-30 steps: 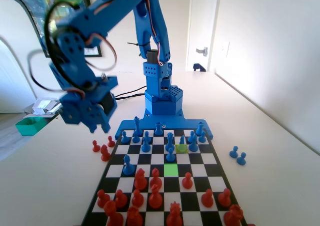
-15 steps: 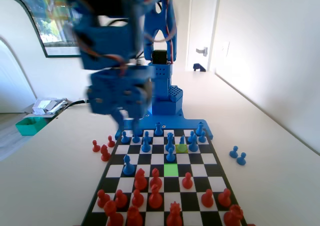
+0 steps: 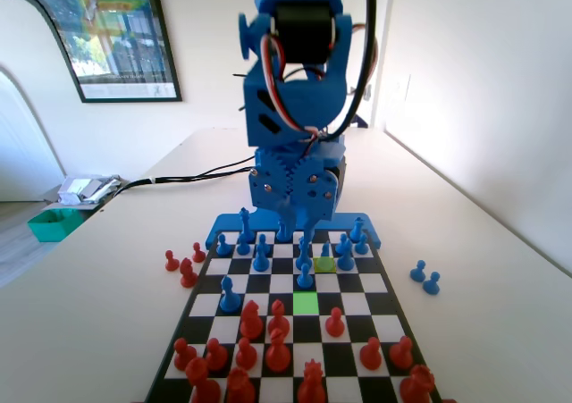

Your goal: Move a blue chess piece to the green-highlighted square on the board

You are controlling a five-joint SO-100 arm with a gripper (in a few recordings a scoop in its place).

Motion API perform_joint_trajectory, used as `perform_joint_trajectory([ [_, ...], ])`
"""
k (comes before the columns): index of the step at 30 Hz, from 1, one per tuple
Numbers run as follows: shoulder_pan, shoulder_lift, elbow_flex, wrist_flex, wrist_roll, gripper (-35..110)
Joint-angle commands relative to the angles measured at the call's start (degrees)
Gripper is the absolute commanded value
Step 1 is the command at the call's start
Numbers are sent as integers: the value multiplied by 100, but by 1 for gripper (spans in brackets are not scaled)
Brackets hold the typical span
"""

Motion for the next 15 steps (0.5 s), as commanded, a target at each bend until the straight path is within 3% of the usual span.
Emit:
perform_joint_trajectory([
  [1, -316, 519, 220, -281, 246, 8],
  [15, -791, 536, 976, -1090, 747, 8],
])
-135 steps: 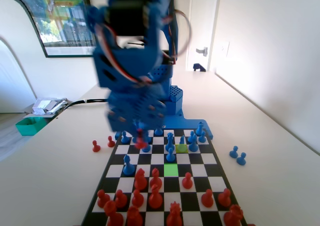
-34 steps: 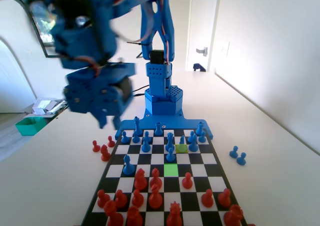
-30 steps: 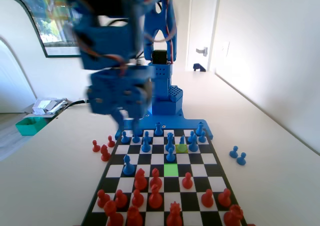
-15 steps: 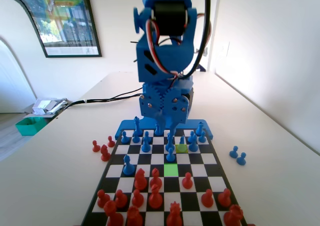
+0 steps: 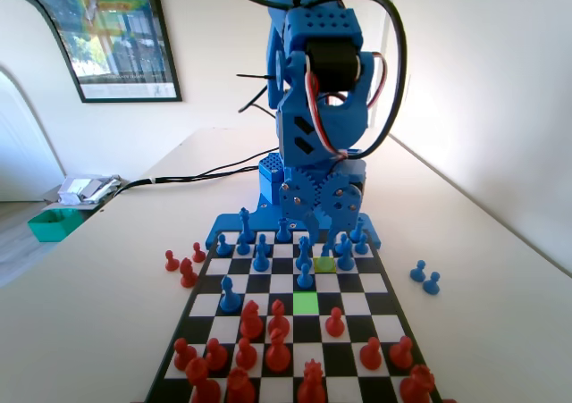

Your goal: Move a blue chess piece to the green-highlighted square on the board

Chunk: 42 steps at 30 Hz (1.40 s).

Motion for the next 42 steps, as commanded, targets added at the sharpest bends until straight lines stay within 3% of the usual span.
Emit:
perform_joint_trajectory([
  [1, -211, 431, 70, -44, 79, 8],
  [15, -431, 439, 817, -835, 237, 9],
  [42, -404, 422, 1345, -1433, 176, 9],
])
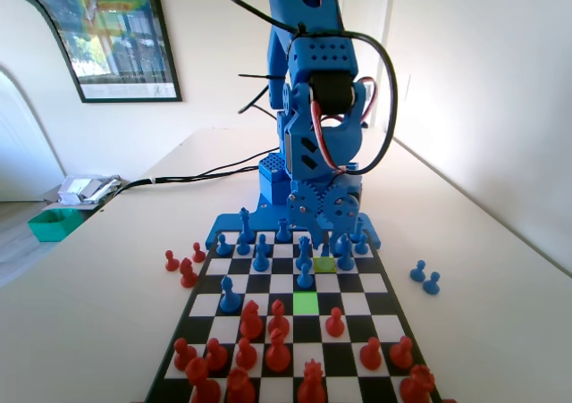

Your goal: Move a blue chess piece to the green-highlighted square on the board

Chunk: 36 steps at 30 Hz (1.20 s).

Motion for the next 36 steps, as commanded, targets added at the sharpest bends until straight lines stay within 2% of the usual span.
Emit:
perform_joint_trajectory([
  [1, -88, 325, 26, -44, -70, 9],
  [36, -105, -9, 343, -659, -255, 8],
])
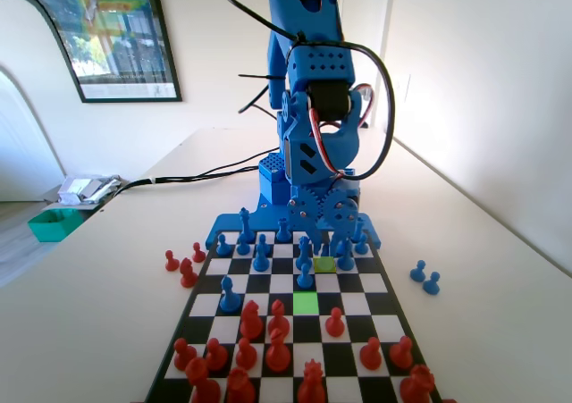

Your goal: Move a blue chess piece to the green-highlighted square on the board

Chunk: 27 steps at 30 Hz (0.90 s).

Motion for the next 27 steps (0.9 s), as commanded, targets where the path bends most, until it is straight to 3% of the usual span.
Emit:
perform_joint_trajectory([
  [1, -105, 114, 62, 9, -62, 8],
  [20, -18, 114, 88, -105, -255, 1],
  [27, 246, 141, -448, 325, -360, 1],
])
